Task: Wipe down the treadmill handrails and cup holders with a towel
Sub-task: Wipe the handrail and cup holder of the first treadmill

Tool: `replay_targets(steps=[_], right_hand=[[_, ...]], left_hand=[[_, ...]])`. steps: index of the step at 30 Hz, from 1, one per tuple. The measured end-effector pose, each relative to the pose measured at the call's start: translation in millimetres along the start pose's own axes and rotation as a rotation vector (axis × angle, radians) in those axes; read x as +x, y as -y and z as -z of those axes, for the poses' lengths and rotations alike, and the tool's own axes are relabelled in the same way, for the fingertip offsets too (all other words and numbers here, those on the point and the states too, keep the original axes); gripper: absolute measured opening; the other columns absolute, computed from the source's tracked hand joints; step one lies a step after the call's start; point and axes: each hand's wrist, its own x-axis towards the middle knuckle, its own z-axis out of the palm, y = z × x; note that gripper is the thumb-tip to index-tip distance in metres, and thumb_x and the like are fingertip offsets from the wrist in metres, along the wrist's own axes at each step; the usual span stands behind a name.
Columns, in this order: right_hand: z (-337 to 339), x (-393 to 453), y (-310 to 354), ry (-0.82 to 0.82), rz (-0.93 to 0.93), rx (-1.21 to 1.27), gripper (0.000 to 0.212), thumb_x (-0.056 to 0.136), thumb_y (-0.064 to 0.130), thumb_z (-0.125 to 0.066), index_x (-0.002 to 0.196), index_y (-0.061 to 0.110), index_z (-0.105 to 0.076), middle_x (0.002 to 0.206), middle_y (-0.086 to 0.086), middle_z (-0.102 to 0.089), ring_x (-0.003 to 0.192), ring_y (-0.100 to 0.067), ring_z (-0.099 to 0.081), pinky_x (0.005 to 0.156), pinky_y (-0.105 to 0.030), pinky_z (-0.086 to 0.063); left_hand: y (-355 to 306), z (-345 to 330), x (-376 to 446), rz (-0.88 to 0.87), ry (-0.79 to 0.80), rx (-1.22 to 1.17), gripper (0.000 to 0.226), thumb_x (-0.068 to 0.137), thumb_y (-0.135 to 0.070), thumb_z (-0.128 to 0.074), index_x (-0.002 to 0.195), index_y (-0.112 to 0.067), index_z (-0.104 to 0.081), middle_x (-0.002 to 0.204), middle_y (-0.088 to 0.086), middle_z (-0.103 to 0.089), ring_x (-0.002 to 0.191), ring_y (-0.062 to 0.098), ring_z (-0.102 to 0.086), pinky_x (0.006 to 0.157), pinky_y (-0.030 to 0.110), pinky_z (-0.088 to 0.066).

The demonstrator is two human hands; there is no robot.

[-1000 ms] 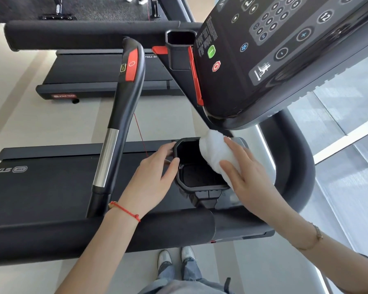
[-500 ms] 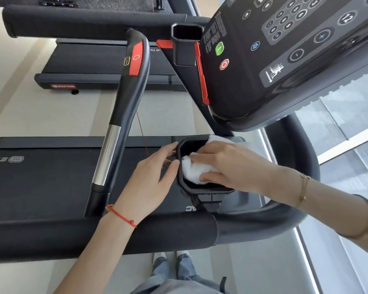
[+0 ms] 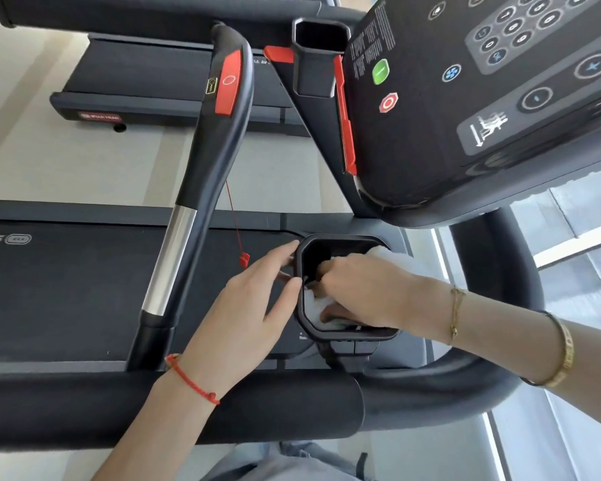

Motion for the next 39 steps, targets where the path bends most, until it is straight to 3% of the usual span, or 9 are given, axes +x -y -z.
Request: replay_targets(steps=[11,15,17,21,24,29,33,36,39], right_hand=[[4.1,-3.1,-10.1,0.166,0.041,0.008,0.013,0.087,0.026,-0.056,0.078,0.02,-0.062,0.085,0.003,-0.062,0.073,-0.024,-0.062,0.053,-0.03,-0.043],[1.8,-10.9,-10.9,0.125,0.013,-0.005,0.018,0.089,0.026,-0.05,0.077,0.022,-0.062,0.08,0.002,-0.064,0.069,-0.023,-0.061,0.054,-0.029,-0.04],[-5.4,-15.8,-9.2,0.006,-0.006,0.025,0.02,0.091,0.03,-0.047,0.084,0.027,-0.065,0.082,0.003,-0.064,0.073,-0.024,-0.063,0.06,-0.03,-0.046],[-20.3,-36.7,-3.3,-0.462,-0.093,0.337,0.037,0.093,0.043,-0.042,0.097,0.025,-0.074,0.091,0.004,-0.067,0.086,-0.017,-0.063,0.076,-0.027,-0.049],[-30.6,-54.6,9.5,-0.733,-0.191,0.497,0.037,0.097,0.038,-0.046,0.117,0.017,-0.069,0.107,-0.001,-0.066,0.091,-0.021,-0.063,0.076,-0.032,-0.054],[-33.5,-81.5,15.8,-1.02,-0.361,0.435,0.032,0.098,0.023,-0.059,0.127,0.011,-0.064,0.113,-0.008,-0.063,0.098,-0.024,-0.058,0.091,-0.026,-0.045],[-42.7,-88.8,15.8,-0.92,-0.552,0.521,0.036,0.099,0.034,-0.054,0.133,0.023,-0.06,0.117,0.0,-0.06,0.102,-0.02,-0.056,0.087,-0.018,-0.036],[-47.5,-79.3,15.4,-0.723,-0.547,0.846,0.045,0.101,0.047,-0.039,0.145,0.039,-0.042,0.134,0.006,-0.048,0.116,-0.017,-0.052,0.094,-0.029,-0.043],[-45.2,-64.5,12.8,-0.623,-0.52,0.894,0.047,0.101,0.043,-0.038,0.148,0.042,-0.033,0.145,0.002,-0.037,0.121,-0.023,-0.048,0.098,-0.027,-0.039]], left_hand=[[1.8,0.0,0.7,0.005,0.022,0.006,0.051,0.098,-0.043,-0.041,0.148,-0.038,-0.037,0.136,-0.027,-0.053,0.125,-0.009,-0.049,0.098,0.005,-0.038],[0.8,-0.3,0.2,-0.004,0.02,0.007,0.049,0.099,-0.039,-0.043,0.148,-0.038,-0.038,0.134,-0.023,-0.055,0.124,-0.005,-0.051,0.101,0.013,-0.042],[0.3,-0.5,0.0,-0.009,0.019,0.013,0.049,0.099,-0.04,-0.043,0.148,-0.037,-0.038,0.132,-0.021,-0.057,0.122,-0.004,-0.053,0.096,0.015,-0.044],[1.5,-0.8,0.5,-0.027,0.01,0.017,0.047,0.1,-0.035,-0.047,0.147,-0.035,-0.041,0.126,-0.021,-0.059,0.114,-0.006,-0.056,0.095,0.013,-0.044],[1.6,-1.3,2.1,-0.027,0.005,0.025,0.047,0.1,-0.033,-0.048,0.146,-0.032,-0.042,0.127,-0.02,-0.059,0.113,-0.006,-0.057,0.099,0.015,-0.044],[1.2,-2.7,2.1,-0.009,-0.002,0.03,0.046,0.1,-0.03,-0.048,0.146,-0.032,-0.043,0.123,-0.021,-0.059,0.108,-0.013,-0.054,0.088,-0.002,-0.036],[2.4,-4.3,2.5,-0.008,-0.015,0.027,0.045,0.1,-0.028,-0.049,0.145,-0.031,-0.045,0.122,-0.02,-0.06,0.106,-0.011,-0.056,0.087,-0.003,-0.036],[2.2,-5.6,2.2,-0.01,-0.02,0.014,0.043,0.1,-0.026,-0.049,0.143,-0.033,-0.046,0.119,-0.023,-0.06,0.104,-0.01,-0.057,0.087,-0.001,-0.038],[1.6,-5.7,1.1,-0.017,-0.018,0.01,0.043,0.101,-0.025,-0.049,0.143,-0.033,-0.046,0.12,-0.025,-0.06,0.104,-0.01,-0.057,0.087,-0.001,-0.038]])
